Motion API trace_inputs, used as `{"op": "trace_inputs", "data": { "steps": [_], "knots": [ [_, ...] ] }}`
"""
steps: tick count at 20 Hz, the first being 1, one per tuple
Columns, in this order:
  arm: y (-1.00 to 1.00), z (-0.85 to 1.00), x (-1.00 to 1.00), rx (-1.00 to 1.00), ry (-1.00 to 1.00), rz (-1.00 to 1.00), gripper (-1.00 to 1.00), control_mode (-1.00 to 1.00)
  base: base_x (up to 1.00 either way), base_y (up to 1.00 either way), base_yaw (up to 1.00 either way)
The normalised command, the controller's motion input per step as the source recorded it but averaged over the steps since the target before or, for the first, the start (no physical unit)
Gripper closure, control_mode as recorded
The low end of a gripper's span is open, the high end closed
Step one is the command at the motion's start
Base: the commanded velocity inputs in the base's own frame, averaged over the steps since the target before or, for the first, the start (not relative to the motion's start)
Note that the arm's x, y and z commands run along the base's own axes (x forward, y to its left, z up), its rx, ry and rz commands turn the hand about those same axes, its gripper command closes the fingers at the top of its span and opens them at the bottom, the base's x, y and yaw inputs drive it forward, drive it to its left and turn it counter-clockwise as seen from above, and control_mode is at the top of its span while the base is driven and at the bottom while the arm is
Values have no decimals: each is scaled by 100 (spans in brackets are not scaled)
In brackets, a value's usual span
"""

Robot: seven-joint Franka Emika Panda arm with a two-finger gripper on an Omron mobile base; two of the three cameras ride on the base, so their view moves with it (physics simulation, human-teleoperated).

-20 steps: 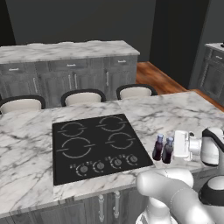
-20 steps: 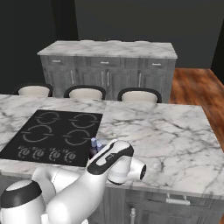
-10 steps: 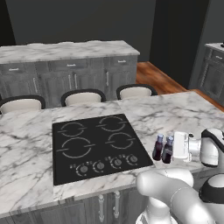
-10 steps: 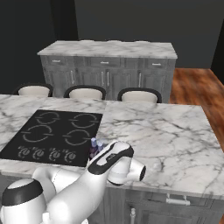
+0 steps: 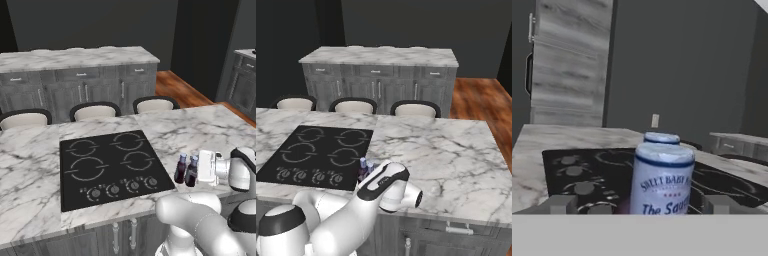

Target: Take 2 condiments from the cabinet and move them on the counter near the stove.Make sure the condiments are lined up with each other, next to each other.

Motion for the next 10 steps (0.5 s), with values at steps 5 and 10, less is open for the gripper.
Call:
{"op": "trace_inputs", "data": {
  "steps": [5,10],
  "knots": [
    [-2,5,0,4,-1,0,-100,-100,0,0,0],
    [-16,13,10,8,0,0,-100,-100,0,0,0]
  ]
}}
